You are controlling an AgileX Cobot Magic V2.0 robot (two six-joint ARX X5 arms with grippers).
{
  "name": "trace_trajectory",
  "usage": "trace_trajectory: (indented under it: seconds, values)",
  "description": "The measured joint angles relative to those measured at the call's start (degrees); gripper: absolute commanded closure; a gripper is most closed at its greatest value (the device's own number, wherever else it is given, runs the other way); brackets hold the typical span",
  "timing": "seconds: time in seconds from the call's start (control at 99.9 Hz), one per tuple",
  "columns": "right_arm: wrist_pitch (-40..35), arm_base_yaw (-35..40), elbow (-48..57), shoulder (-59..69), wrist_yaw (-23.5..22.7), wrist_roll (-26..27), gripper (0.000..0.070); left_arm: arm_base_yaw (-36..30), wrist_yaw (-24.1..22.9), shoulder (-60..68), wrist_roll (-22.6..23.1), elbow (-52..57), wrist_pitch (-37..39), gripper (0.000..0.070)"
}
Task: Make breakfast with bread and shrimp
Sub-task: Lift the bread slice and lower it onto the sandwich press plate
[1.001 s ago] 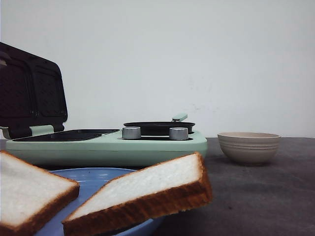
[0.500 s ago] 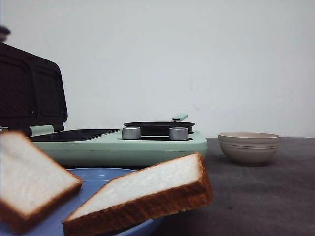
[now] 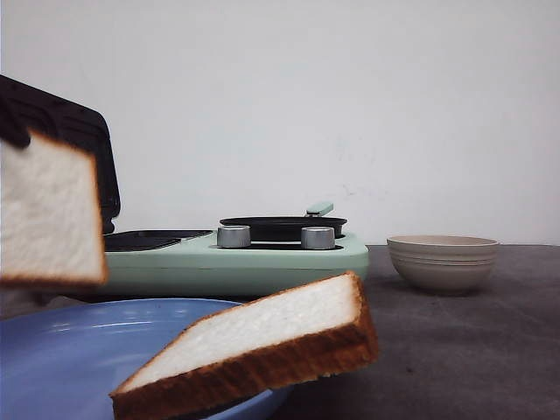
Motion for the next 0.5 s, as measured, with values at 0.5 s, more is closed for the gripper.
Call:
trace_trajectory:
  seconds: [0.5]
  values:
    - [0.0,0.0,0.0,0.0,0.0,0.0,0.0700,0.0,-8.4,1.0,4.2,0.0,16.7,0.0696]
